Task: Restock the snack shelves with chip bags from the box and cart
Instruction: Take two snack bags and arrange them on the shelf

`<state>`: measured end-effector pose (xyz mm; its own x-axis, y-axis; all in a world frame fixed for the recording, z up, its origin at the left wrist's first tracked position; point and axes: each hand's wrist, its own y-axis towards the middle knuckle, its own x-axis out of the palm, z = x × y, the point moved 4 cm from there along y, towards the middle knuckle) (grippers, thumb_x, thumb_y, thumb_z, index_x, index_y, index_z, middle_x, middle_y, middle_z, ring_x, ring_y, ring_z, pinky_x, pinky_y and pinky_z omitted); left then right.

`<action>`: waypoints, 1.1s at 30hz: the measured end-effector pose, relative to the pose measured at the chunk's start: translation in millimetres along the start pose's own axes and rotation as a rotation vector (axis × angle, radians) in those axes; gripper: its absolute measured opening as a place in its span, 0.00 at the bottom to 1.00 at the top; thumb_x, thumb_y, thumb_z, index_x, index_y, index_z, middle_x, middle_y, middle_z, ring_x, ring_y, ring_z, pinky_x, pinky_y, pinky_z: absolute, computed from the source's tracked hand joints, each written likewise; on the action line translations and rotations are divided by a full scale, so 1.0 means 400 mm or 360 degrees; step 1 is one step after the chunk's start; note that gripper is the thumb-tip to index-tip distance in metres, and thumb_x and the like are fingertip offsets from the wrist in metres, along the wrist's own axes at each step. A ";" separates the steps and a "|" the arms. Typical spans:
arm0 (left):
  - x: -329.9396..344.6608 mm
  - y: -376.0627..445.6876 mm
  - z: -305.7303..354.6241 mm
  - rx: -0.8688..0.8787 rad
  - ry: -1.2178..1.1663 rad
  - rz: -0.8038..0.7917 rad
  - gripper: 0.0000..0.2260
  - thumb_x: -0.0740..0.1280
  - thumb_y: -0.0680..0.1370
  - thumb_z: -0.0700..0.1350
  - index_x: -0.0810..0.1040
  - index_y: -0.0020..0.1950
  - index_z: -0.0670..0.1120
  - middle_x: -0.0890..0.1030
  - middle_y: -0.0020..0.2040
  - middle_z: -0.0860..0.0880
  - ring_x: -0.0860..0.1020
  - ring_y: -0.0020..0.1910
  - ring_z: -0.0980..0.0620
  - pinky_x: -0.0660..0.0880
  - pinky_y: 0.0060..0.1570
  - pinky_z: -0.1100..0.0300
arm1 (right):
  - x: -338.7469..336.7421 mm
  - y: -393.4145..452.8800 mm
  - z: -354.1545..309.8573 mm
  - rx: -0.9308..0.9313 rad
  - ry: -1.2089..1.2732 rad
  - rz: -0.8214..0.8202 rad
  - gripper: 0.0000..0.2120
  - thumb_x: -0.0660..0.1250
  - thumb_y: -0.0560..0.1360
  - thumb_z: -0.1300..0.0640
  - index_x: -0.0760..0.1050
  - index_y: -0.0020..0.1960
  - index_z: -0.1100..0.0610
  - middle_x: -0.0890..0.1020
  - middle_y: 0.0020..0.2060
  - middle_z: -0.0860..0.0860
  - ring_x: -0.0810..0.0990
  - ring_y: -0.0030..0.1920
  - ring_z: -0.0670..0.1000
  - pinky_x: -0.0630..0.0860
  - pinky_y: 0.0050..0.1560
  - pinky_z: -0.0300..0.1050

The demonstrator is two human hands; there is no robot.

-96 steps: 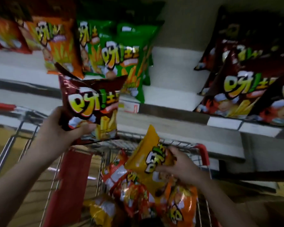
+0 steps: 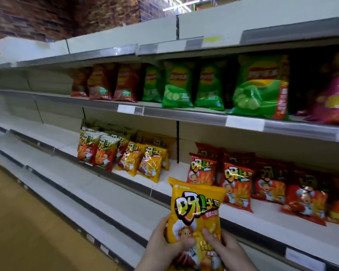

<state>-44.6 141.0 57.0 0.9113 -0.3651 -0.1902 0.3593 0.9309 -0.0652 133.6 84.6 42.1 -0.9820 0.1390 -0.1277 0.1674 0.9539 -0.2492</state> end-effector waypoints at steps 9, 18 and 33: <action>-0.402 0.404 -0.208 -0.0055 -0.0047 -0.0095 0.25 0.80 0.66 0.48 0.74 0.59 0.56 0.84 0.46 0.61 0.82 0.46 0.63 0.78 0.48 0.64 | 0.362 0.445 -0.033 0.0050 0.0028 0.0213 0.27 0.78 0.60 0.42 0.73 0.56 0.44 0.81 0.50 0.41 0.78 0.48 0.39 0.73 0.43 0.34; -0.568 0.839 -0.241 0.0021 -0.0023 -0.0202 0.26 0.75 0.72 0.46 0.69 0.66 0.59 0.79 0.59 0.56 0.78 0.57 0.56 0.79 0.52 0.58 | 0.483 0.829 -0.125 -0.0147 0.0045 0.0662 0.21 0.74 0.71 0.48 0.72 0.60 0.47 0.82 0.51 0.41 0.81 0.51 0.41 0.78 0.49 0.37; -0.611 1.070 -0.322 0.0183 0.0244 -0.0442 0.27 0.71 0.73 0.54 0.69 0.70 0.53 0.77 0.63 0.56 0.76 0.62 0.58 0.76 0.58 0.60 | 0.514 1.035 -0.077 -0.0193 -0.0149 0.0787 0.26 0.71 0.72 0.46 0.61 0.64 0.44 0.76 0.58 0.42 0.77 0.58 0.44 0.78 0.55 0.39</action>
<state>-139.3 629.6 -50.6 0.7379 -0.5909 -0.3262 0.6179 0.7859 -0.0258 -1.7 516.3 -57.7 -0.7750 0.5619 -0.2891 0.5929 0.8049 -0.0250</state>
